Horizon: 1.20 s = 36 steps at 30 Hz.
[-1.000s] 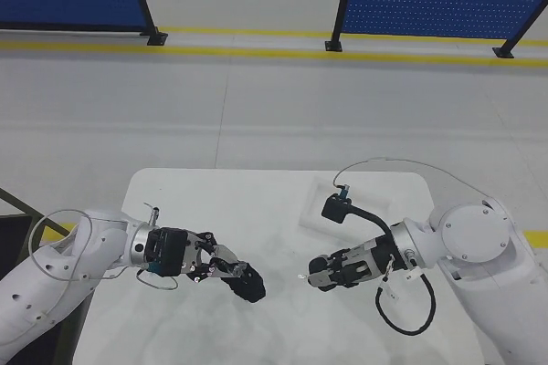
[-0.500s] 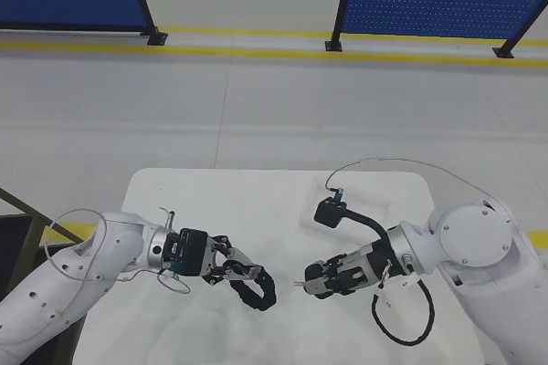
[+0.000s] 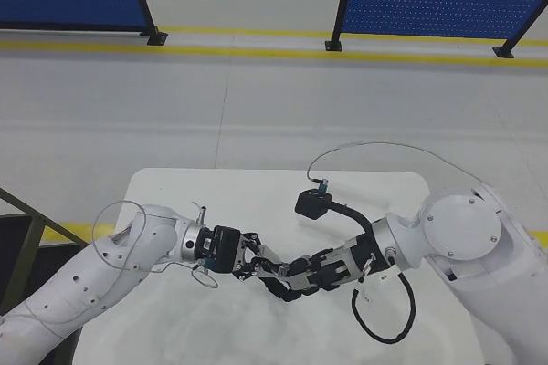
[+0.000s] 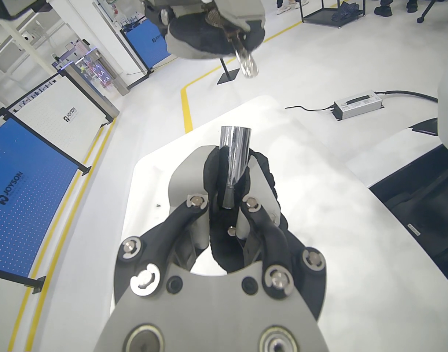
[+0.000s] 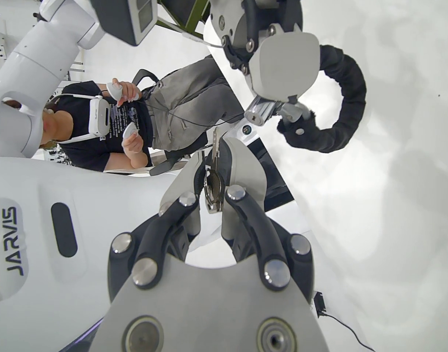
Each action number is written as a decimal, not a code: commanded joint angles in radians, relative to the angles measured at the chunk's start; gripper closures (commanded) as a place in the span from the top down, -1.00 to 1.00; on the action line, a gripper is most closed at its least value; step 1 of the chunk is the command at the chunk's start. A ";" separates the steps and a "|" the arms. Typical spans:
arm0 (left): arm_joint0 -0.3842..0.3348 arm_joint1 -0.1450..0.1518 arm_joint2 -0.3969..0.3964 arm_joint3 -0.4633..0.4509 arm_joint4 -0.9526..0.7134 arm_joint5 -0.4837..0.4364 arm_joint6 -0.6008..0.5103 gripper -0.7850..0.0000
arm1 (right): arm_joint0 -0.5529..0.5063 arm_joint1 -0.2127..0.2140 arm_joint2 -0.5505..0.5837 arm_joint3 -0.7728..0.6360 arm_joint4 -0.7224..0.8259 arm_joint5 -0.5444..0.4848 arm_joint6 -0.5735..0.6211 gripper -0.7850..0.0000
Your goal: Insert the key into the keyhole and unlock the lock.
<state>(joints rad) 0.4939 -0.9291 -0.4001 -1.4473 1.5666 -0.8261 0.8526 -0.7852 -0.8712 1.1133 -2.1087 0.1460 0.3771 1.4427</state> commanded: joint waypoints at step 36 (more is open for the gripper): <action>0.026 -0.059 -0.085 0.075 -0.013 -0.144 -0.084 -1.00 | 0.321 0.204 -0.354 -0.078 0.038 0.194 -0.193 -1.00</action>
<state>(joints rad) 0.5184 -0.9873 -0.4823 -1.3741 1.5606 -0.9638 0.7781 -0.4740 -0.6695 0.7683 -2.1854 0.1814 0.5668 1.2531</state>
